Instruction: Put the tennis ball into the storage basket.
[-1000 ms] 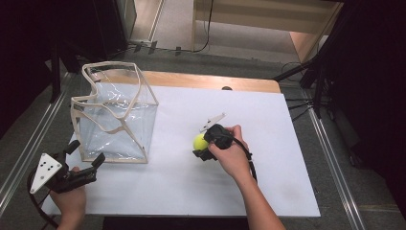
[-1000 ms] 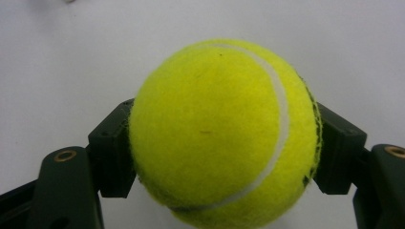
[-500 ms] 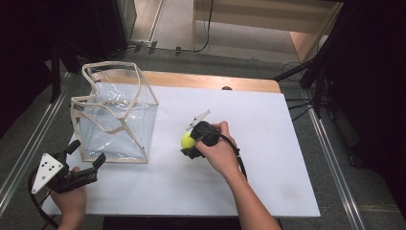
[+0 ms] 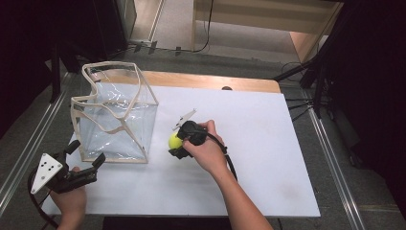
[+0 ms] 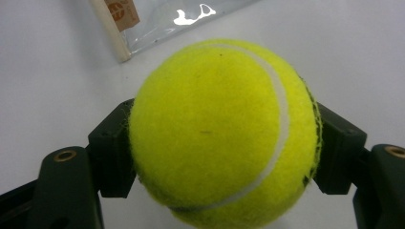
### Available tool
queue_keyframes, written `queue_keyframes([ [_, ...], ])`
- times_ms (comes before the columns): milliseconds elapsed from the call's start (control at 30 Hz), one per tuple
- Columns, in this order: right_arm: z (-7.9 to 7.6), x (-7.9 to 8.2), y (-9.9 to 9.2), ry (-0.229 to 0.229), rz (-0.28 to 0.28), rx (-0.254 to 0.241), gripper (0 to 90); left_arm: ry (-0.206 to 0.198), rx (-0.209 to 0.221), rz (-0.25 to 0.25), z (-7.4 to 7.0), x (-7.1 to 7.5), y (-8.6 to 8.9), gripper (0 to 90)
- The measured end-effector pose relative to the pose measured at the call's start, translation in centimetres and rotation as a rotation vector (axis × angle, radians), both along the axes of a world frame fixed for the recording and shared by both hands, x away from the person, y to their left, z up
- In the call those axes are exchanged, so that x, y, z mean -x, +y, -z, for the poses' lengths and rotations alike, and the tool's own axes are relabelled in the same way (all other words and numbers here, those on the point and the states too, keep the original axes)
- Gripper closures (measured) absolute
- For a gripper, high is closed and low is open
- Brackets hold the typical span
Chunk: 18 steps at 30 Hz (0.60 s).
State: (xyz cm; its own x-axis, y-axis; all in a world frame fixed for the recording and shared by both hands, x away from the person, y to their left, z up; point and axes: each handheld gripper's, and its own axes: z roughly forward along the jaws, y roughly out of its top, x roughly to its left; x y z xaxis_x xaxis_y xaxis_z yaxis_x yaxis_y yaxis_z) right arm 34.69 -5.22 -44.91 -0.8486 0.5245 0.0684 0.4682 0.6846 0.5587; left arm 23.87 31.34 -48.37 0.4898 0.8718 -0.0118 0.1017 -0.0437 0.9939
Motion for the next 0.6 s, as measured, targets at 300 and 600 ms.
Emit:
queue_keyframes([
  [300,0.1,-0.3,1.8,0.002,-0.029,-0.008,23.3,0.000,0.003,0.000,0.0,0.0,0.0,5.3],
  [600,0.0,-0.7,3.4,-0.002,-0.053,-0.018,23.3,-0.001,0.006,0.002,0.0,0.0,0.0,5.3],
])
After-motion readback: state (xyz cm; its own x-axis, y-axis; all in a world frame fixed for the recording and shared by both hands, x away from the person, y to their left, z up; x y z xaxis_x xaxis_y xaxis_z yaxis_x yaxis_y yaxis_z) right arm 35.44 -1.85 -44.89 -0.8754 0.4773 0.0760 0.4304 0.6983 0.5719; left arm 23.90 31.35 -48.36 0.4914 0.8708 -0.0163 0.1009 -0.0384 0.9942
